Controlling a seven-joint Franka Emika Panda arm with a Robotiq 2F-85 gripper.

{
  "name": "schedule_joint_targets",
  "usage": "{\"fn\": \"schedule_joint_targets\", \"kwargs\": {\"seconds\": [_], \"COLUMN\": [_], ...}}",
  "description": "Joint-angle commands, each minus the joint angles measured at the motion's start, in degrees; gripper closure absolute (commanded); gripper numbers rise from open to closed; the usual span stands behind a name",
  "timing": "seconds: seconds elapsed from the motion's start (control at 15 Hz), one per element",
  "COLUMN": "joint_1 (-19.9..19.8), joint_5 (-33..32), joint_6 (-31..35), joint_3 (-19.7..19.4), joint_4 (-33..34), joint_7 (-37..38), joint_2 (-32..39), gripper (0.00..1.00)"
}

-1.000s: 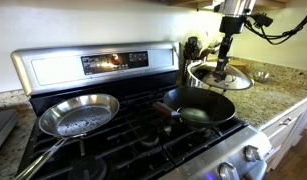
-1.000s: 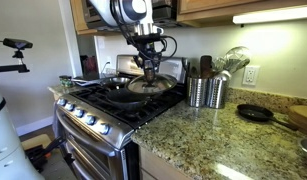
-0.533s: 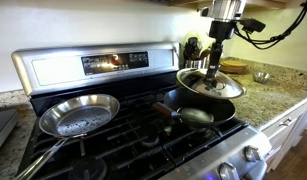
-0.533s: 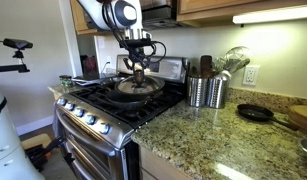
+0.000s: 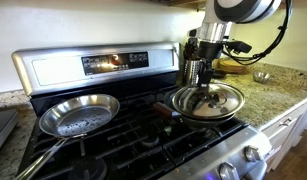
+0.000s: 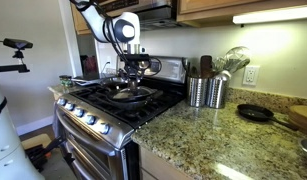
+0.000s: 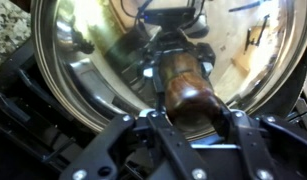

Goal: Put the silver lid on top of the pan on the right side of the stove

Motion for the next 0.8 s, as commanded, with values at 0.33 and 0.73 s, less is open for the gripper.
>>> {"fn": "schedule_joint_targets", "kwargs": {"seconds": [0.33, 0.73], "joint_1": [-0.4, -0.3], "joint_5": [6.7, 13.7], "joint_6": [1.1, 5.2], "joint_3": [2.4, 2.8], "joint_4": [-0.9, -1.4], "joint_7": [-10.1, -15.9], "joint_2": [-0.8, -0.8], "gripper": [0.80, 0.80]}}
